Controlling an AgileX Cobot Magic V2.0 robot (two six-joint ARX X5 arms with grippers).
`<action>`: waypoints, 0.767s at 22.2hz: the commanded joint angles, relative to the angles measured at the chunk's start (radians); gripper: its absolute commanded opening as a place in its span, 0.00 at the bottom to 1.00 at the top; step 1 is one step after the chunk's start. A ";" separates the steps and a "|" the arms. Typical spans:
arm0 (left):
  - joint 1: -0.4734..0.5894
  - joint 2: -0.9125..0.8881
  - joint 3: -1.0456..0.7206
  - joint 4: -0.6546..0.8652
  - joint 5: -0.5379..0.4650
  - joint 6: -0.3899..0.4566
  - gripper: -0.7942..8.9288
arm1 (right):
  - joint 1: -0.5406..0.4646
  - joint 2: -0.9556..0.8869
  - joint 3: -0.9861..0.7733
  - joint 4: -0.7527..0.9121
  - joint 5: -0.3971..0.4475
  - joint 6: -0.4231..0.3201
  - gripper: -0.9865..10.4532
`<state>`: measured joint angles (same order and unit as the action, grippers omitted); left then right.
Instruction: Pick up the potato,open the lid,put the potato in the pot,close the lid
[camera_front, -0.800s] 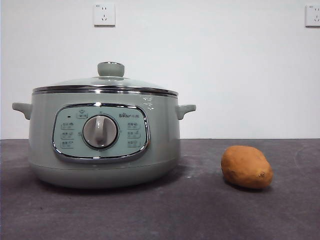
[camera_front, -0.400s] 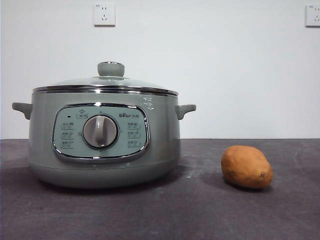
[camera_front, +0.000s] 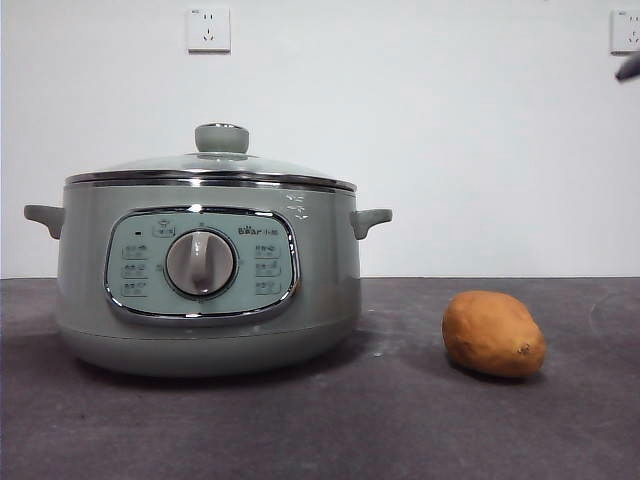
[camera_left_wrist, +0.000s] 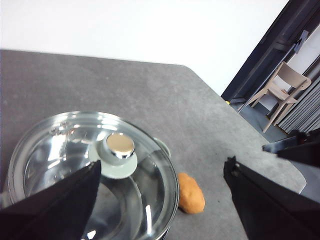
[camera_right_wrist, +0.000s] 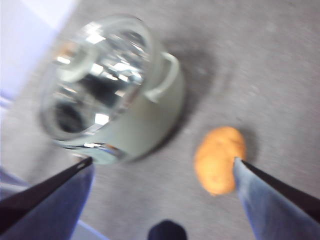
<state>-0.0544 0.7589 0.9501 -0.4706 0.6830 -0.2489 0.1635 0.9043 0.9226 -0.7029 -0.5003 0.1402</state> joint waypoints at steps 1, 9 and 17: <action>-0.008 -0.002 0.029 0.005 -0.002 0.014 0.50 | 0.094 0.045 0.005 0.007 0.143 0.019 0.50; -0.019 -0.002 0.040 0.001 -0.006 0.017 0.50 | 0.355 0.379 0.021 0.119 0.484 0.084 0.53; -0.019 0.000 0.040 -0.009 -0.023 0.043 0.50 | 0.356 0.661 0.021 0.265 0.556 0.133 0.53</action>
<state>-0.0711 0.7589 0.9920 -0.4801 0.6628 -0.2314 0.5175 1.5539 0.9424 -0.4431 0.0528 0.2630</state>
